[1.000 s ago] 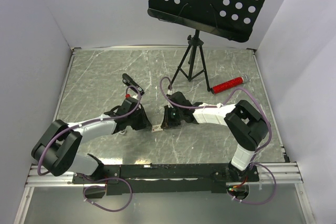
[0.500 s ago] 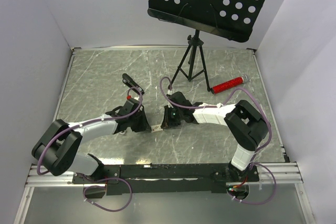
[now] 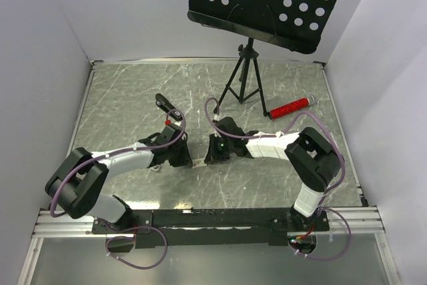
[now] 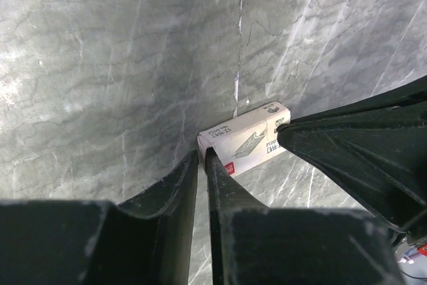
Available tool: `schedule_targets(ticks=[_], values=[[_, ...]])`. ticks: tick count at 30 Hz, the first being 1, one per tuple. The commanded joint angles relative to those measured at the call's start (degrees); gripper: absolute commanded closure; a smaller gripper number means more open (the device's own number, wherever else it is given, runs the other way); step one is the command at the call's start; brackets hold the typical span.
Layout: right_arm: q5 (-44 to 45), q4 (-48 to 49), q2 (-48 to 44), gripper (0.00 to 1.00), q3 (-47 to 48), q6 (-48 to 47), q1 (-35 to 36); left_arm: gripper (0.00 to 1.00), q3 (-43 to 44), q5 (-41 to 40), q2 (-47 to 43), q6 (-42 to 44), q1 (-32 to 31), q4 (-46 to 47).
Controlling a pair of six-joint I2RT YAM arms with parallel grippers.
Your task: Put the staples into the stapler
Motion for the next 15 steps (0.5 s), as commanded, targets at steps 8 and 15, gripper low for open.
schedule_targets(ticks=[8,15], values=[[-3.0,6.4,-1.5,0.97,-3.1,2.6,-0.7,0.99,2.7,-0.1,1.4,0.8,-0.7,0.8],[-0.8,3.9,-4.4,1.0,-4.4,1.3,-2.6,0.99,4.4,-1.7,2.1,1.2,-0.7,-0.3]])
